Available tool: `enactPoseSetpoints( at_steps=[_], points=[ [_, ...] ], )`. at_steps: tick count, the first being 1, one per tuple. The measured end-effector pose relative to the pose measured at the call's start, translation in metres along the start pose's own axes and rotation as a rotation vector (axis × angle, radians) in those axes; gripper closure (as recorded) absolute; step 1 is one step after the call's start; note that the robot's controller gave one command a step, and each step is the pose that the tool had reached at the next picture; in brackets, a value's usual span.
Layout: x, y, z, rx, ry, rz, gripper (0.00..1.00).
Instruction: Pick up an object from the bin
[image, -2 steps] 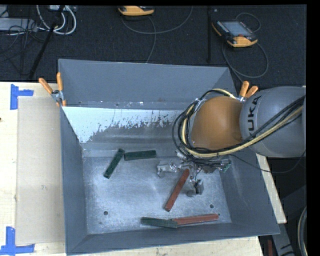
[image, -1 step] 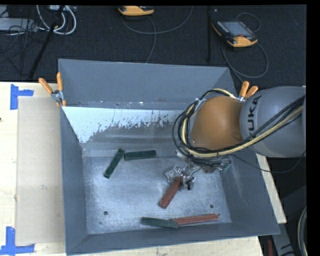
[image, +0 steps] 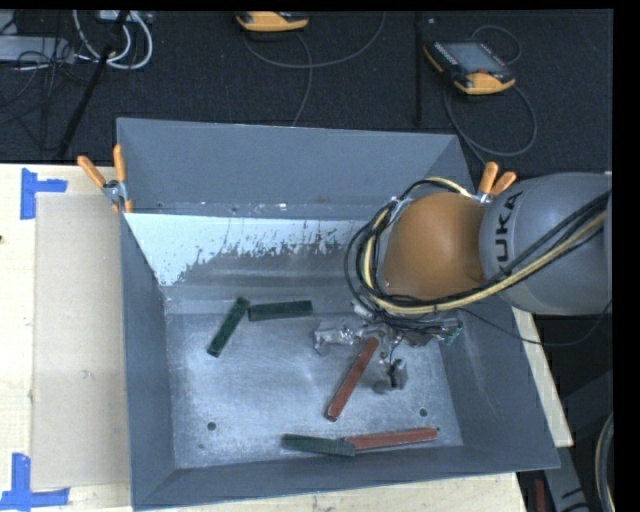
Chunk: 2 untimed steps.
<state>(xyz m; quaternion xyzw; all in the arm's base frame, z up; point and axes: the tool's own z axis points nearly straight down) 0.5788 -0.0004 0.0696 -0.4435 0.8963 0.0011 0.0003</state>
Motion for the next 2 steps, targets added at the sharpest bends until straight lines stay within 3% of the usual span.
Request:
enactPoseSetpoints(
  at_steps=[1, 2],
  points=[
    [0.0, 0.0, 0.0, 0.0, 0.0, 0.001, 1.0],
    [0.008, -0.001, -0.155, 0.008, -0.004, -0.09, 1.0]
  ],
)
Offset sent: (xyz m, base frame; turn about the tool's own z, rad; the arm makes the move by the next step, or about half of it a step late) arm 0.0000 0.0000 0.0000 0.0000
